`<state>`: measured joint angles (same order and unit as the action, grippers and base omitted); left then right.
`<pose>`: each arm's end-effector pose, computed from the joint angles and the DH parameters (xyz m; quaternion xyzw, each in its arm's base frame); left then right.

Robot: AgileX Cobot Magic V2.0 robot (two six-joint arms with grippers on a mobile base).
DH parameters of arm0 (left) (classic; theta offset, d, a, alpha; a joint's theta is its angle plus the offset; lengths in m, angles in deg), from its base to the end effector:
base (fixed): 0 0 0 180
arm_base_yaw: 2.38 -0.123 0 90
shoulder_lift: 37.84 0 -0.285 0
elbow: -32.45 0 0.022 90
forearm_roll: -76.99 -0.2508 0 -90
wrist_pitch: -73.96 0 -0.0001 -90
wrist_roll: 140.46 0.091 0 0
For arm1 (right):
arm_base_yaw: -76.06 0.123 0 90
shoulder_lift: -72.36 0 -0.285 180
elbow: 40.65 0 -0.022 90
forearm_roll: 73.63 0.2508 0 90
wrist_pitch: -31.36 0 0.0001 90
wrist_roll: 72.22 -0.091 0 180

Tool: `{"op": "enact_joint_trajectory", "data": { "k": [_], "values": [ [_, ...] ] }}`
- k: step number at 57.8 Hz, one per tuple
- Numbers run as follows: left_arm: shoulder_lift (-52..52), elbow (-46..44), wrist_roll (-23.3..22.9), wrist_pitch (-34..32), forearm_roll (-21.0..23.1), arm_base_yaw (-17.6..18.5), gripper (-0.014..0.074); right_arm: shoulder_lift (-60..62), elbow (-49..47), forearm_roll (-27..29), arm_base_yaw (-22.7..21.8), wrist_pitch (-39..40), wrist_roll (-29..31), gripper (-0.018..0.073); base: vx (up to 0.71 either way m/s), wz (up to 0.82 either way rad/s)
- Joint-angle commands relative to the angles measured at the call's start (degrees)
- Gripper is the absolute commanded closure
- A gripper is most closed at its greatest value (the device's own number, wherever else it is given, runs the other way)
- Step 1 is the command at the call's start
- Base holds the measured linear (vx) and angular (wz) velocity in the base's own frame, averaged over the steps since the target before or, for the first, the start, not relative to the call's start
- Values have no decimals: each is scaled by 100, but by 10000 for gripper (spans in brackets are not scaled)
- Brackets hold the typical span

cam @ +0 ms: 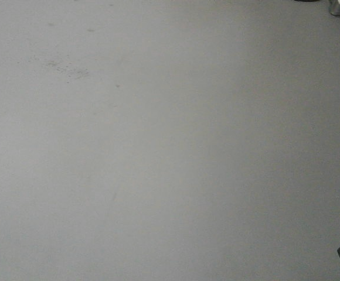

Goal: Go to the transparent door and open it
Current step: 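Turn the base toward the white-framed glass sliding door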

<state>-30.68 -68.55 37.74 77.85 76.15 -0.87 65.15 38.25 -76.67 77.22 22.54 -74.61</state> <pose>0.0570 -0.0014 0.1971 0.0030 0.7074 -0.0149 0.7066 0.0566 0.0004 0.1898 -0.0087 0.7367 0.0002 0.6761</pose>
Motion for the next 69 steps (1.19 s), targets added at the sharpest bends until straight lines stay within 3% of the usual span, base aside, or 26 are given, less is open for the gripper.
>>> {"op": "enact_joint_trajectory", "data": {
  "k": [1, 69],
  "values": [
    [-73, 53, -22, -450, 14, 42, 603, 88, 26, -47, -3, 485, -2, 568, 41, 30],
    [-73, 53, -22, -450, 14, 42, 603, 88, 26, -47, -3, 485, -2, 568, 45, 45]
  ]
}}
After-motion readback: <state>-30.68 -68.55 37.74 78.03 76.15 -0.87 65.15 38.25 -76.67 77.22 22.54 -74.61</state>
